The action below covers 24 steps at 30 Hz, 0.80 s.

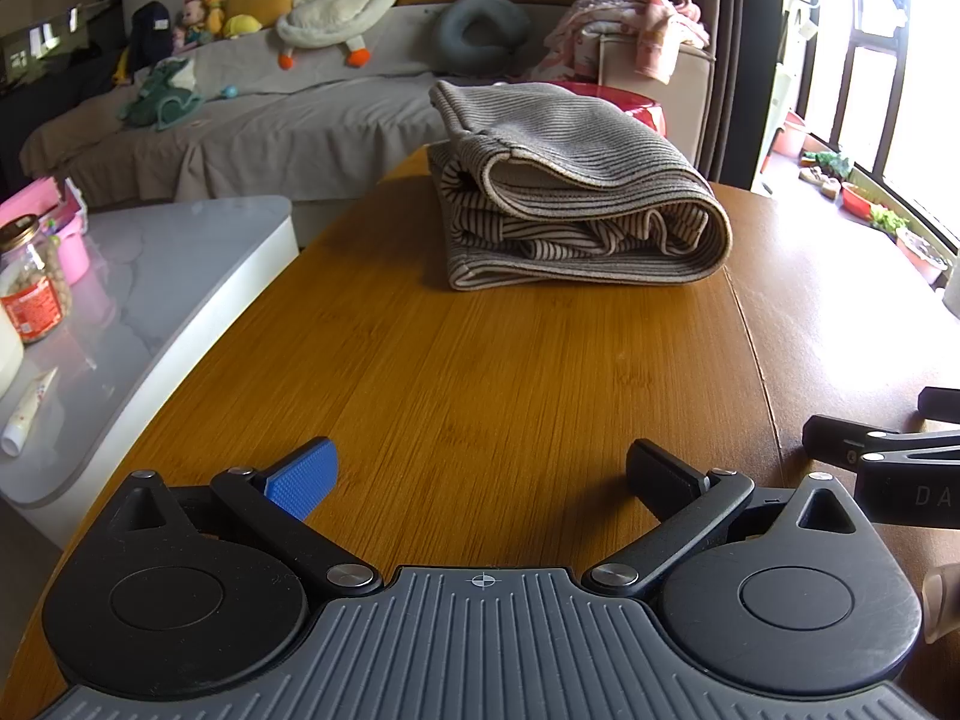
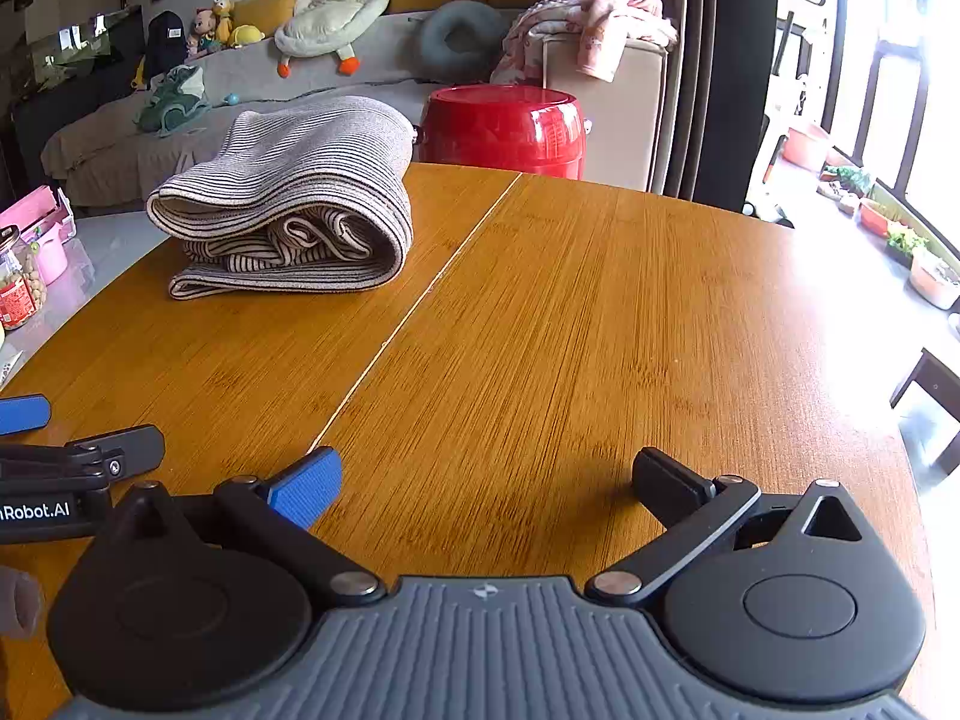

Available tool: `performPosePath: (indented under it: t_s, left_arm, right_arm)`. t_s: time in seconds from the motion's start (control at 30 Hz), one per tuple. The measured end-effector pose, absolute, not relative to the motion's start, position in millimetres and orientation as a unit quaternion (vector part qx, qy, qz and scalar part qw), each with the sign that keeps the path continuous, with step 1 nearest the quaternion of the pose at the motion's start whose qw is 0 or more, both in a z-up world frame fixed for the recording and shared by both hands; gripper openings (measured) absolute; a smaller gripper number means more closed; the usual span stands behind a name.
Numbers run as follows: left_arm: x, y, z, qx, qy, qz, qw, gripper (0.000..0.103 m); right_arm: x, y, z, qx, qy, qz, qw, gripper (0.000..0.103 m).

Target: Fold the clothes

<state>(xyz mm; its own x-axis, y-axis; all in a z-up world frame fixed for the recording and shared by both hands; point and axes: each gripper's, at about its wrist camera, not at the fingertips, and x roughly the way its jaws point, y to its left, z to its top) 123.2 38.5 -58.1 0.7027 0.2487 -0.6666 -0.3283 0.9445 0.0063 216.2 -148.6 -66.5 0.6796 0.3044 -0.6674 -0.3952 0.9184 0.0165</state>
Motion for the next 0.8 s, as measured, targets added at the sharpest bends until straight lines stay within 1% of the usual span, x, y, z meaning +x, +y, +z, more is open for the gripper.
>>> performPosePath:
  t_s: [0.8]
  left_arm:
    - [123.2,36.4,-58.4,-0.055,0.350,0.158,0.922,0.103]
  right_arm:
    - [216.6,-149.0,-66.5,-0.064,0.351,0.192,0.914,0.103]
